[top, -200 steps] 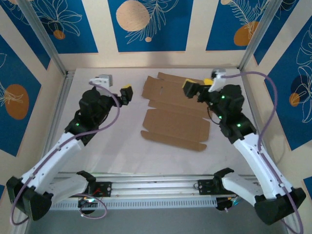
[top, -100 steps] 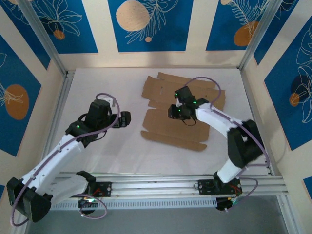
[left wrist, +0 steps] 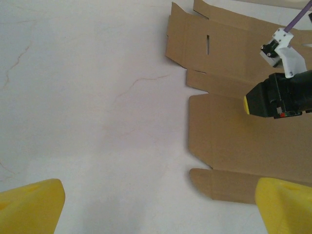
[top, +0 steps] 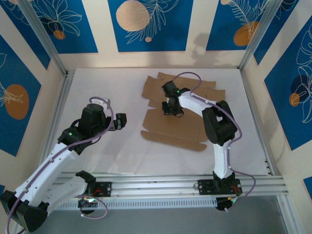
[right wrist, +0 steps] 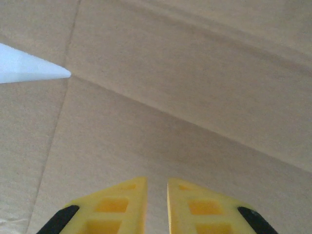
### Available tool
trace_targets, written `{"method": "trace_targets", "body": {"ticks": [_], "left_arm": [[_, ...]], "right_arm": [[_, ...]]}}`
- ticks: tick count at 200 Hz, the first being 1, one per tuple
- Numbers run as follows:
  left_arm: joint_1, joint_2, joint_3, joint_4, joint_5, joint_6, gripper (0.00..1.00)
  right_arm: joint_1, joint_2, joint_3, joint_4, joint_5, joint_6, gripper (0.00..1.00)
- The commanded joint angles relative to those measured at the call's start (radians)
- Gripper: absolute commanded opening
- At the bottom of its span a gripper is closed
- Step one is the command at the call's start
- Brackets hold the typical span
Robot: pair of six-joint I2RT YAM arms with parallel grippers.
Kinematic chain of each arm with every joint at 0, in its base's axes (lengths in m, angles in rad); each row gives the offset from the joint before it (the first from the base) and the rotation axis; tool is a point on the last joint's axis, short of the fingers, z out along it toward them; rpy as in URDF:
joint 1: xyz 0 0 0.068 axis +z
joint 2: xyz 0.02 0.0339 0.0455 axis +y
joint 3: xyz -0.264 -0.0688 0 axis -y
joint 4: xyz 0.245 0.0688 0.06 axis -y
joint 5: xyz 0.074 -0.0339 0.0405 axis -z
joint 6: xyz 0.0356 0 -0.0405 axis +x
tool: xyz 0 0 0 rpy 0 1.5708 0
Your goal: Fold the paper box
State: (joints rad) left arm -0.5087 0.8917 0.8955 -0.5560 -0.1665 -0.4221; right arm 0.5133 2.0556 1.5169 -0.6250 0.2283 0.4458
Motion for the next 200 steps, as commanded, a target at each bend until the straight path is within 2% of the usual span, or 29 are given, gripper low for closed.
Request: {"method": "trace_targets", "body": {"ticks": [1, 47, 71, 102, 126, 159, 173, 186, 200], "left_arm": [[0.004, -0.012, -0.008, 0.001, -0.054, 0.008, 1.0], [0.004, -0.009, -0.02, 0.013, -0.076, -0.002, 1.0], [0.006, 0.011, -0.028, 0.033, -0.077, -0.019, 1.0], [0.014, 0.091, -0.013, 0.064, -0.099, -0.054, 1.0], [0.041, 0.178, 0.016, 0.141, -0.054, -0.079, 0.99], [0.123, 0.396, 0.189, 0.164, 0.047, -0.043, 1.0], [0.172, 0.514, 0.276, 0.175, 0.113, 0.026, 1.0], [0.214, 0.634, 0.353, 0.187, 0.203, 0.101, 1.0], [0.265, 0.786, 0.443, 0.181, 0.363, 0.152, 0.99]], "right_arm": [[0.039, 0.039, 0.041, -0.065, -0.036, -0.038, 0.19], [0.083, 0.041, -0.039, -0.012, -0.15, -0.063, 0.19], [0.11, 0.034, -0.079, 0.021, -0.249, -0.078, 0.18], [0.174, 0.019, -0.121, 0.059, -0.308, -0.114, 0.18], [0.189, 0.014, -0.166, 0.089, -0.323, -0.139, 0.18], [0.19, -0.011, -0.229, 0.112, -0.327, -0.192, 0.16], [0.191, -0.021, -0.24, 0.116, -0.333, -0.214, 0.15], [0.19, -0.027, -0.237, 0.118, -0.338, -0.229, 0.15], [0.191, -0.034, -0.235, 0.119, -0.348, -0.245, 0.15]]}}
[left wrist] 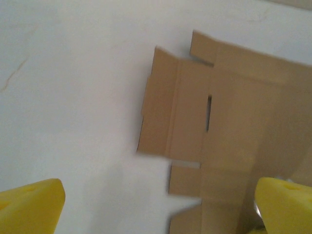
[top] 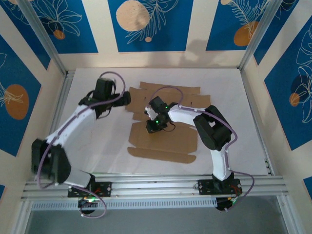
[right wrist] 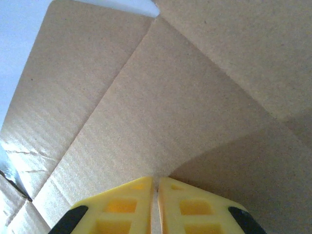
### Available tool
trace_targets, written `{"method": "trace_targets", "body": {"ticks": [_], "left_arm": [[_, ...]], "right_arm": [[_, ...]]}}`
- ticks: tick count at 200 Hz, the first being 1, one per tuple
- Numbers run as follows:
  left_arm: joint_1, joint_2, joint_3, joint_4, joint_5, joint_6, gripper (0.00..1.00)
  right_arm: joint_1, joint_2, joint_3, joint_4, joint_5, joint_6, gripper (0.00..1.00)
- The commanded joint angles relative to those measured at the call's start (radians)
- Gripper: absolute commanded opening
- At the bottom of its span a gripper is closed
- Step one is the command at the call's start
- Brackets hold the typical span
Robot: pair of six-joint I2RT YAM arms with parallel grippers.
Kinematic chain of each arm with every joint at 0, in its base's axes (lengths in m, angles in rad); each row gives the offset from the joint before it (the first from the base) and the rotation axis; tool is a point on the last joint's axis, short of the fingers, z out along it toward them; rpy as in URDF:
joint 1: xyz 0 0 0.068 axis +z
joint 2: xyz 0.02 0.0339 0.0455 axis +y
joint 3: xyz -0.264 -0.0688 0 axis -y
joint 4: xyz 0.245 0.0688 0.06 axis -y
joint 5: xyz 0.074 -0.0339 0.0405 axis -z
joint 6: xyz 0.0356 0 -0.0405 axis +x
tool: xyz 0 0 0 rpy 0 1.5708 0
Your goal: Fold the paper box
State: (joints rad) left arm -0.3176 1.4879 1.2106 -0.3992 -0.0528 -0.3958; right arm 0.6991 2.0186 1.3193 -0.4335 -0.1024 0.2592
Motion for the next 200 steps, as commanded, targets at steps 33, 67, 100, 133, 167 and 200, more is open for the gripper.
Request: {"method": "trace_targets", "body": {"ticks": [33, 67, 100, 133, 167, 200], "left_arm": [[0.16, 0.481, 0.319, -0.018, 0.473, 0.257, 0.9], [0.192, 0.619, 0.42, 0.003, 0.584, 0.276, 0.89], [0.22, 0.735, 0.511, -0.01, 0.716, 0.249, 0.81], [0.237, 0.791, 0.512, 0.026, 0.797, 0.225, 0.67], [0.241, 0.811, 0.508, 0.051, 0.835, 0.226, 0.42], [0.241, 0.825, 0.517, 0.074, 0.857, 0.203, 0.19]], "right_arm": [[0.01, -0.011, -0.039, -0.076, -0.007, -0.095, 0.15], [0.009, -0.018, -0.044, -0.071, -0.033, -0.098, 0.15], [0.011, -0.022, -0.039, -0.071, -0.033, -0.097, 0.15], [0.008, -0.035, -0.041, -0.069, -0.028, -0.1, 0.15], [-0.002, -0.05, -0.039, -0.067, -0.031, -0.097, 0.13], [-0.004, -0.068, -0.041, -0.059, -0.033, -0.094, 0.12]]}}
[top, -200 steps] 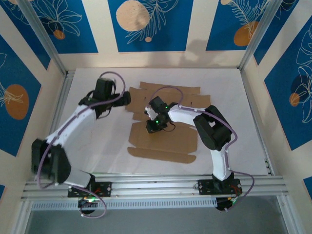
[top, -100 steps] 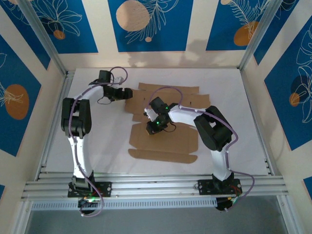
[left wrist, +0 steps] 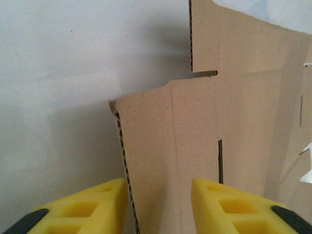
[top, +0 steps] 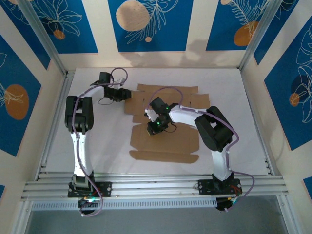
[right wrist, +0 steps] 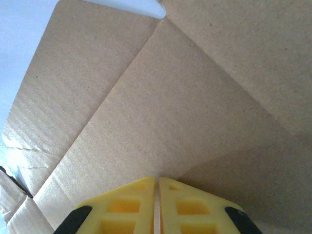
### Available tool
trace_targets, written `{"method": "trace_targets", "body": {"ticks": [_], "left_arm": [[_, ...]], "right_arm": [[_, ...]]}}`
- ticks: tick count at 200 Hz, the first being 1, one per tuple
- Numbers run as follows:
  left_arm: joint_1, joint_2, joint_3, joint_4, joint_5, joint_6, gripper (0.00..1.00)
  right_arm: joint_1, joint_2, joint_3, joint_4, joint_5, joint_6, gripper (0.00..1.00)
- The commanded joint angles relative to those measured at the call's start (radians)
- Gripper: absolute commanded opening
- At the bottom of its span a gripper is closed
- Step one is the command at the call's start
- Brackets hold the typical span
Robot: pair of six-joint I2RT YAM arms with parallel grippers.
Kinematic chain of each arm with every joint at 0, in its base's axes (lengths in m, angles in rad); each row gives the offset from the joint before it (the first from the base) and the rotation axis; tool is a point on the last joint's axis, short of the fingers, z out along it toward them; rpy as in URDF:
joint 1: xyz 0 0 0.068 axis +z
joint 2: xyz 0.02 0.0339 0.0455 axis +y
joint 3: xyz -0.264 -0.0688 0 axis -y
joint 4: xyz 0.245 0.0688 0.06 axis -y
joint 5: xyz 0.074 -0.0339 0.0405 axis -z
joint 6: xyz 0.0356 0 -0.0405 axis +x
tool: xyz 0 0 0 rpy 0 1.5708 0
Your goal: Fold the paper box
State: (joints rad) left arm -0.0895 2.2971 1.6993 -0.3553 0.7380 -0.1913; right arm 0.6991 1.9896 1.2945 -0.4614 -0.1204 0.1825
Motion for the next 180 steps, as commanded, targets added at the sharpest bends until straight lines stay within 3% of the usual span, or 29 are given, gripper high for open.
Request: {"method": "trace_targets", "body": {"ticks": [1, 24, 52, 94, 124, 144, 163, 180], "left_arm": [[0.014, 0.017, 0.028, 0.031, 0.066, -0.002, 0.18], [0.013, 0.001, 0.002, 0.067, 0.072, -0.009, 0.01], [0.013, -0.107, -0.148, 0.298, 0.03, -0.055, 0.0], [0.013, -0.263, -0.453, 0.934, -0.078, -0.181, 0.0], [0.012, -0.268, -0.622, 1.445, -0.083, -0.24, 0.0], [0.011, -0.282, -0.643, 1.457, -0.088, -0.226, 0.0], [0.007, -0.289, -0.661, 1.466, -0.08, -0.204, 0.0], [0.002, -0.299, -0.674, 1.468, -0.058, -0.17, 0.0]], "right_arm": [[-0.005, -0.039, -0.016, -0.031, -0.015, -0.016, 0.12], [-0.013, -0.053, 0.004, -0.044, -0.014, -0.011, 0.12], [-0.052, -0.11, 0.059, -0.065, -0.03, 0.008, 0.13], [-0.199, -0.182, 0.24, -0.105, -0.079, 0.148, 0.35], [-0.323, -0.194, 0.315, -0.027, -0.098, 0.449, 0.46], [-0.36, -0.186, 0.347, 0.014, -0.082, 0.634, 0.51], [-0.392, -0.12, 0.435, 0.019, -0.192, 0.798, 0.57], [-0.392, -0.07, 0.518, -0.009, -0.18, 0.913, 0.64]]}}
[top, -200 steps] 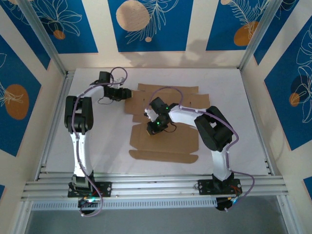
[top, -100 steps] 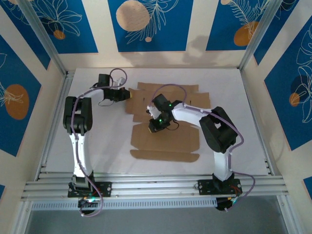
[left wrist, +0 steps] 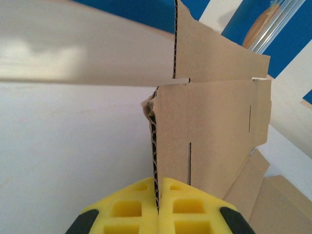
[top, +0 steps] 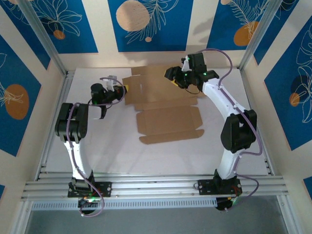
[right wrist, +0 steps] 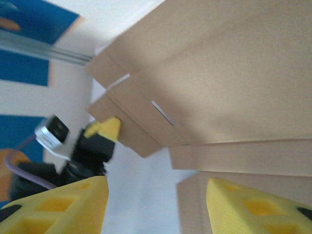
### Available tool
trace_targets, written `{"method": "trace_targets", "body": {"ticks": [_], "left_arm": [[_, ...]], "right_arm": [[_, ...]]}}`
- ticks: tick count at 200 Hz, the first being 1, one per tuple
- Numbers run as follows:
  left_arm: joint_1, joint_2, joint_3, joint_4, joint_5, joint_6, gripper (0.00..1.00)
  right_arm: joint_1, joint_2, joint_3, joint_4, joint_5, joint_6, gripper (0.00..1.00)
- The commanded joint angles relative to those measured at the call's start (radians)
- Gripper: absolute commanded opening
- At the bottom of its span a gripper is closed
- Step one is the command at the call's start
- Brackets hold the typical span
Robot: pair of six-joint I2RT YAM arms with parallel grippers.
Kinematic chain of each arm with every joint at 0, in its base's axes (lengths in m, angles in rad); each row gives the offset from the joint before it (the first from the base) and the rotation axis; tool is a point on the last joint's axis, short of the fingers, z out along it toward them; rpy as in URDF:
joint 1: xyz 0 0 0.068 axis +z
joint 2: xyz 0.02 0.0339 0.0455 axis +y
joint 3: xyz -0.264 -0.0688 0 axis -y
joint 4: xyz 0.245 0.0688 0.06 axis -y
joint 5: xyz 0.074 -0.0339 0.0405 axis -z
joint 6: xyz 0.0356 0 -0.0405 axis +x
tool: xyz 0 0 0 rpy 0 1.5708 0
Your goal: Fold the paper box
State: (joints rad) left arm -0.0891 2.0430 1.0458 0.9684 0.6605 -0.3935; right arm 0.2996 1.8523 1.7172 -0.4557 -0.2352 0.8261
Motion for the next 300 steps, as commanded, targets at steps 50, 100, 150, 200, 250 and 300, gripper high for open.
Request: {"method": "trace_targets", "body": {"ticks": [50, 100, 150, 200, 250, 300], "left_arm": [[-0.006, -0.106, -0.065, 0.099, 0.061, 0.164, 0.0], [-0.032, -0.146, -0.097, 0.074, 0.059, 0.246, 0.0], [-0.037, -0.17, -0.12, 0.068, 0.06, 0.28, 0.0], [-0.039, -0.194, -0.122, 0.054, 0.042, 0.286, 0.0], [-0.05, -0.191, -0.112, 0.074, 0.04, 0.259, 0.0], [-0.072, -0.208, -0.13, 0.063, 0.038, 0.281, 0.0]], "right_arm": [[0.018, 0.255, 0.483, -0.384, 0.153, 0.339, 0.88], [-0.02, 0.272, 0.422, -0.289, 0.053, 0.579, 0.89], [-0.042, 0.313, 0.441, -0.233, -0.014, 0.675, 0.88], [0.054, 0.399, 0.862, -0.539, 0.236, 0.064, 0.89], [0.258, 0.428, 0.943, -0.581, 0.521, -0.363, 0.99], [0.374, 0.483, 0.992, -0.455, 0.759, -0.556, 0.99]]}}
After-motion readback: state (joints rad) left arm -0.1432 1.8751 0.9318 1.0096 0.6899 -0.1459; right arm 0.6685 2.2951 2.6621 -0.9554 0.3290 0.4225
